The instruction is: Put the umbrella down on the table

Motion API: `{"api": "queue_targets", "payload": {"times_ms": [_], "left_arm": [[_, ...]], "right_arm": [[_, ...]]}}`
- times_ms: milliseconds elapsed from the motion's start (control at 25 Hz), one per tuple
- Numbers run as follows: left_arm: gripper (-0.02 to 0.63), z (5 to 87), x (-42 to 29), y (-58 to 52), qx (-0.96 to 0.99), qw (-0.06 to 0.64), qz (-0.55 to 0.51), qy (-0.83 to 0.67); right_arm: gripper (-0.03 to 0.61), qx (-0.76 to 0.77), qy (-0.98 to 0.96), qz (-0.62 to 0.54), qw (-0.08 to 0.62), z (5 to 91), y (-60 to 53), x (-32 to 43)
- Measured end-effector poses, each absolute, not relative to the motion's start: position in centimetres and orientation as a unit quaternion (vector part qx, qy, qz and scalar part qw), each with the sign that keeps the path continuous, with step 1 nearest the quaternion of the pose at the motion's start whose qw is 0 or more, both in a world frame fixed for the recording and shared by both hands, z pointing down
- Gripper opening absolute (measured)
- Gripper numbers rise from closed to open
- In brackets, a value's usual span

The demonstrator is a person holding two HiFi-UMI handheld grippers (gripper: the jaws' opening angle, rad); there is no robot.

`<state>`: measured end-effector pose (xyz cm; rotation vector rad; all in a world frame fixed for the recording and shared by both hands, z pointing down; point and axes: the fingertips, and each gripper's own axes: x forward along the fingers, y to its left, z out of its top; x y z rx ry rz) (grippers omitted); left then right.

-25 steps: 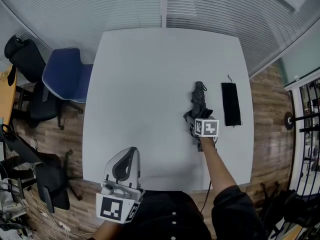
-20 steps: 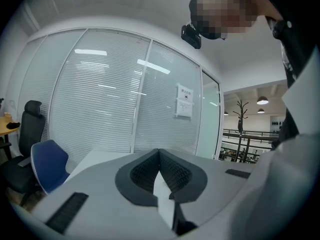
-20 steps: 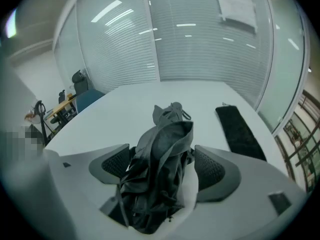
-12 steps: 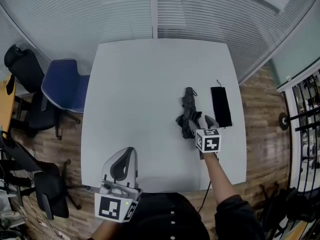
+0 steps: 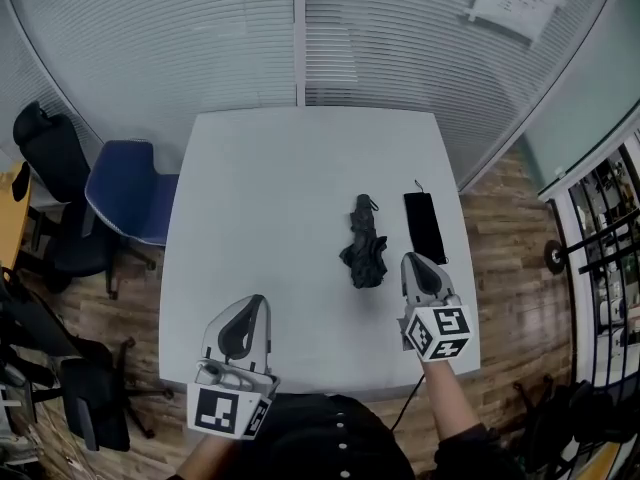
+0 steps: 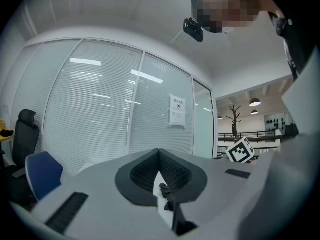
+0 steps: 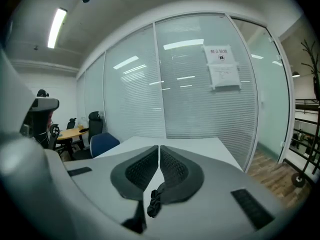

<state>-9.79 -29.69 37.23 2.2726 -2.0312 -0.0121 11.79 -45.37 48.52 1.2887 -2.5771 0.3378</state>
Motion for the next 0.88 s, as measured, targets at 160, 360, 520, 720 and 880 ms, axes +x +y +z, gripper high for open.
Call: {"api": "queue_targets", "payload": {"times_ms": [160,360,520,720,880], "left_arm": [[0.014,36.2,-9.8,-29.3,0.745,0.034,-0.012,-0.666],[0.014,35.0,-10.0,-29.0,0.742,0.018,-0.022,-0.67],[0.014,34.3,-10.2,-28.6,0.742,0.013,-0.029,-0.67],[0.014,33.8,-10.6,-28.1,0.74,0.008,-0.03,-0.672],[0.014,32.9,-11.0,-27.5,0.738,-0.002,-0.036,-0.673]], "right_arm": [[0.037,0.44,-0.889,0.094,0.085,44.4,-43.2,12.6],[0.035,0.45,-0.889,0.078,0.043,40.3,-41.0,14.3],[0.034,0.468,-0.883,0.043,0.019,37.7,-39.6,16.1],[0.032,0.484,-0.875,0.022,-0.003,35.4,-37.7,17.9],[0.032,0.507,-0.862,0.006,-0.019,34.0,-36.4,19.8]]}}
